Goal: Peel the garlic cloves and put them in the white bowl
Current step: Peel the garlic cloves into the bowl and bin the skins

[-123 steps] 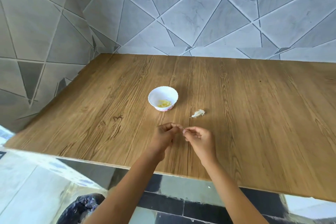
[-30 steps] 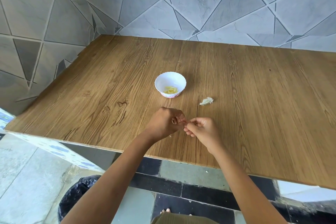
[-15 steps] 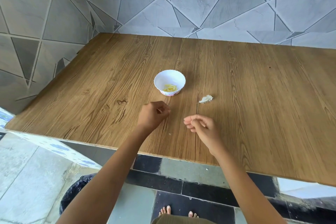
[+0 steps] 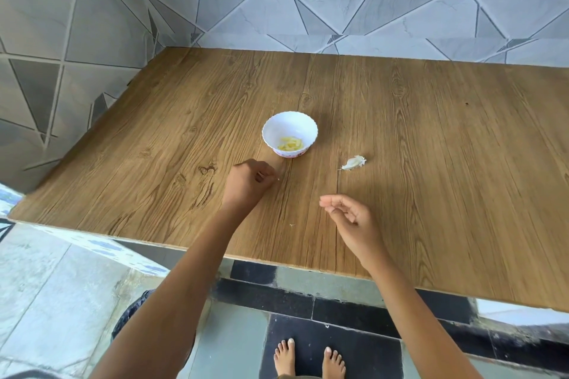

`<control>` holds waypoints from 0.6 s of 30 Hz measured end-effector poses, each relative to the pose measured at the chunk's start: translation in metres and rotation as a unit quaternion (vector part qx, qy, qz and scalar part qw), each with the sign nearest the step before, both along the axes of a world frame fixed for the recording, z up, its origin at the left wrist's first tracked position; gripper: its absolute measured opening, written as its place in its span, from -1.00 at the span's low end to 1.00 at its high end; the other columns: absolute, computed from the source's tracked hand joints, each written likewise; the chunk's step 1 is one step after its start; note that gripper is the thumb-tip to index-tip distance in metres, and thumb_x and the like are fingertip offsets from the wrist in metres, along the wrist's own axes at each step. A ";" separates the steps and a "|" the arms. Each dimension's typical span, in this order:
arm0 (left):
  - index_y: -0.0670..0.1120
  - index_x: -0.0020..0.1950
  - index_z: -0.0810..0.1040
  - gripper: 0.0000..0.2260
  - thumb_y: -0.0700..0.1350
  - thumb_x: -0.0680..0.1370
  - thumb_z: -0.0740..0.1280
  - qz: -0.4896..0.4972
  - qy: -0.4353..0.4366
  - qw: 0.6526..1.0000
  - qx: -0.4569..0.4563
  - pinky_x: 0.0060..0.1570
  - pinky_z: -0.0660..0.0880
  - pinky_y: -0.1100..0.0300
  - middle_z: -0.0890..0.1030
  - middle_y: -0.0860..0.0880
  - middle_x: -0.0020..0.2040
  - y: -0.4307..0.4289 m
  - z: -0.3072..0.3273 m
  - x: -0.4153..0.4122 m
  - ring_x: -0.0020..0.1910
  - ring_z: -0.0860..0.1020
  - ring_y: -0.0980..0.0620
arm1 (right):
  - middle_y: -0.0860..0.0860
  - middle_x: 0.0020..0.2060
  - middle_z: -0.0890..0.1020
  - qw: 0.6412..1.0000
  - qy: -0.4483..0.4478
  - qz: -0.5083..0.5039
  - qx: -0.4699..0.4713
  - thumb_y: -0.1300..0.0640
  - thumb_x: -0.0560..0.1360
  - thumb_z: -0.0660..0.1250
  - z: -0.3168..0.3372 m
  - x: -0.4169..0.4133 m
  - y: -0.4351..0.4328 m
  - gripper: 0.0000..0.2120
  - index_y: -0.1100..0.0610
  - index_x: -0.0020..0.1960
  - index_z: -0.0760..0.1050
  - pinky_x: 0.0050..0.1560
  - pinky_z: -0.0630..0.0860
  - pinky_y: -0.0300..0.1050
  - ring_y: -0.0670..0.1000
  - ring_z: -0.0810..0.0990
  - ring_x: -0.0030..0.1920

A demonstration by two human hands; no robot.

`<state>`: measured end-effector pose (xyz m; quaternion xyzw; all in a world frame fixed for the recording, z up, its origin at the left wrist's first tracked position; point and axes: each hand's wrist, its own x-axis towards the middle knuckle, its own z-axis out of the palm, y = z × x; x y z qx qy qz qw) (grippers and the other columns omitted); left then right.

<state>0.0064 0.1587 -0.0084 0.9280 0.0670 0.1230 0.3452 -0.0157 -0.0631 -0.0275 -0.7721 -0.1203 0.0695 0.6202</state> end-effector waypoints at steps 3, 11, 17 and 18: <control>-0.16 -0.11 0.69 -0.91 -0.29 0.43 0.42 -0.054 -0.016 0.998 0.004 -0.21 0.56 0.27 0.69 -0.03 -0.19 -0.006 0.013 -0.023 -0.30 0.60 0.08 | -0.12 -0.05 0.66 0.999 0.024 -0.008 0.034 0.31 0.55 0.25 0.005 -0.003 -0.001 -0.79 0.04 0.01 0.57 0.07 0.48 -0.35 -0.21 0.61 0.02; -0.05 0.00 0.65 -0.88 -0.09 0.54 0.33 -0.128 0.096 0.971 0.180 -0.15 0.56 0.18 0.64 0.04 -0.07 -0.042 0.008 -0.057 -0.18 0.60 0.08 | -0.01 -0.05 0.68 0.978 0.136 -0.059 0.144 0.30 0.56 0.21 0.010 -0.014 0.001 -0.79 0.11 0.03 0.59 0.03 0.56 -0.26 -0.09 0.64 0.01; -0.13 0.05 0.52 -0.82 -0.12 0.64 0.14 -0.140 0.079 0.932 0.325 -0.30 0.46 0.16 0.56 -0.05 -0.06 -0.049 0.005 -0.053 -0.16 0.58 -0.04 | 0.02 -0.04 0.69 0.953 0.215 -0.079 0.198 0.25 0.58 0.21 0.015 -0.012 -0.001 -0.81 0.11 0.04 0.59 0.05 0.57 -0.20 -0.04 0.65 0.03; -0.13 0.04 0.52 -0.84 -0.15 0.63 0.15 -0.135 0.079 0.943 0.293 -0.29 0.47 0.15 0.56 -0.06 -0.06 -0.049 0.005 -0.050 -0.15 0.57 -0.05 | 0.03 -0.03 0.69 0.946 0.235 -0.078 0.211 0.23 0.59 0.19 0.016 -0.012 -0.001 -0.80 0.12 0.06 0.58 0.06 0.57 -0.19 -0.04 0.65 0.03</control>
